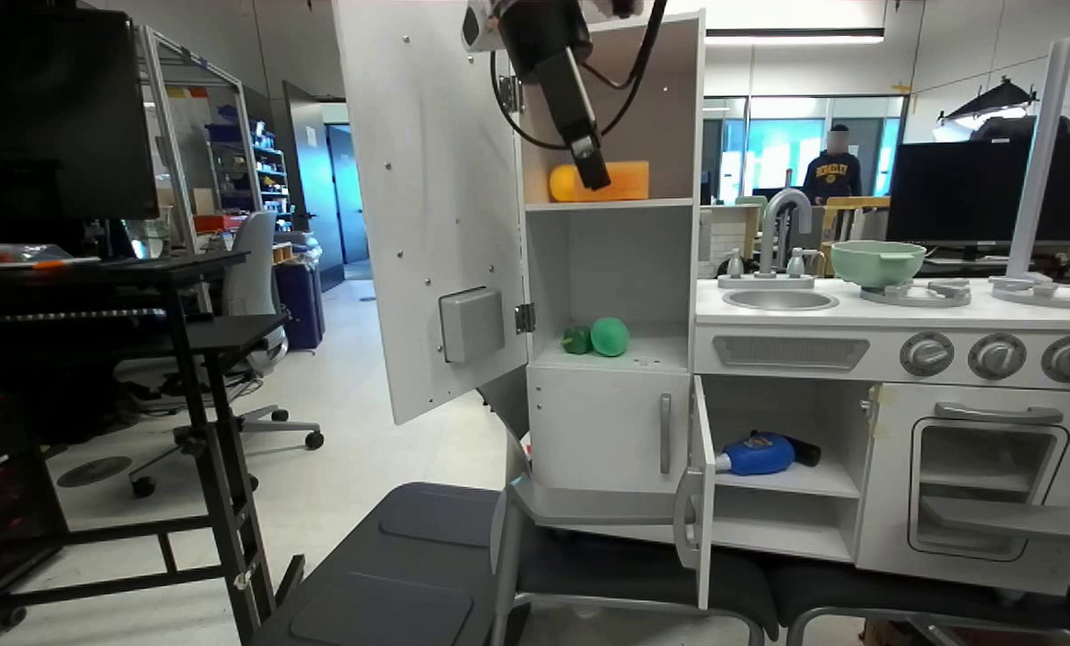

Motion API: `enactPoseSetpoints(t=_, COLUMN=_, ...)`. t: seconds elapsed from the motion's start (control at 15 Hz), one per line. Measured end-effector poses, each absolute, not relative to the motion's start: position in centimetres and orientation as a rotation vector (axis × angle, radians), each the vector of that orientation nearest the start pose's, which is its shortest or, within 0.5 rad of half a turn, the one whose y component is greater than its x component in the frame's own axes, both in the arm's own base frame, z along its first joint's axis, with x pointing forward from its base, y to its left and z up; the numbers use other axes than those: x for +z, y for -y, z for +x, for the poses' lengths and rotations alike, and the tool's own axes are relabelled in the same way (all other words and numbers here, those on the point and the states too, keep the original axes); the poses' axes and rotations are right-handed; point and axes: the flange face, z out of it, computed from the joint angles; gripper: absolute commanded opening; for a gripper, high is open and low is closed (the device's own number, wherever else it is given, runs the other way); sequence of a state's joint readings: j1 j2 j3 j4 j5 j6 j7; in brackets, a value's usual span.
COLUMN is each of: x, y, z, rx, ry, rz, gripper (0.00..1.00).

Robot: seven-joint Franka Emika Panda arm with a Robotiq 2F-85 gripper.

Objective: Pick up the green objects and put them in the cupboard.

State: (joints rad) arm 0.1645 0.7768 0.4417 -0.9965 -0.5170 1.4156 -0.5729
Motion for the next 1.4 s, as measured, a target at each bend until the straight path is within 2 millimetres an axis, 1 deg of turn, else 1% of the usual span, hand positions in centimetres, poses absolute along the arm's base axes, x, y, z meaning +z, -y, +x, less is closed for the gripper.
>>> enactPoseSetpoints(t=0.13, x=42.2, y=-27.2, z=64.3, rx=0.600, ry=1.785, rz=-2.783, gripper=1.00)
enactPoseSetpoints(t=0.2, x=43.2, y=-27.5, z=62.9, rx=0.620, ry=1.804, rz=-2.773, gripper=1.00)
enactPoseSetpoints(t=0.27, x=44.2, y=-27.6, z=61.7, rx=0.627, ry=1.817, rz=-2.767, gripper=1.00)
enactPoseSetpoints(t=0.4, x=46.3, y=-27.2, z=59.2, rx=0.631, ry=1.814, rz=-2.770, gripper=1.00)
enactPoseSetpoints(t=0.6, x=49.5, y=-25.1, z=55.9, rx=0.602, ry=1.744, rz=-2.800, gripper=1.00)
enactPoseSetpoints(t=0.73, x=51.3, y=-22.9, z=53.9, rx=0.551, ry=1.667, rz=-2.828, gripper=1.00)
enactPoseSetpoints(t=0.8, x=51.8, y=-21.8, z=53.0, rx=0.520, ry=1.620, rz=-2.842, gripper=1.00)
enactPoseSetpoints(t=0.93, x=52.2, y=-19.8, z=51.3, rx=0.464, ry=1.532, rz=-2.868, gripper=1.00)
enactPoseSetpoints(t=1.13, x=51.9, y=-16.6, z=48.7, rx=0.382, ry=1.414, rz=-2.927, gripper=1.00)
enactPoseSetpoints(t=1.27, x=51.8, y=-14.6, z=47.5, rx=0.312, ry=1.311, rz=-3.000, gripper=1.00)
enactPoseSetpoints(t=1.4, x=51.5, y=-12.6, z=46.7, rx=0.223, ry=1.172, rz=-3.078, gripper=1.00)
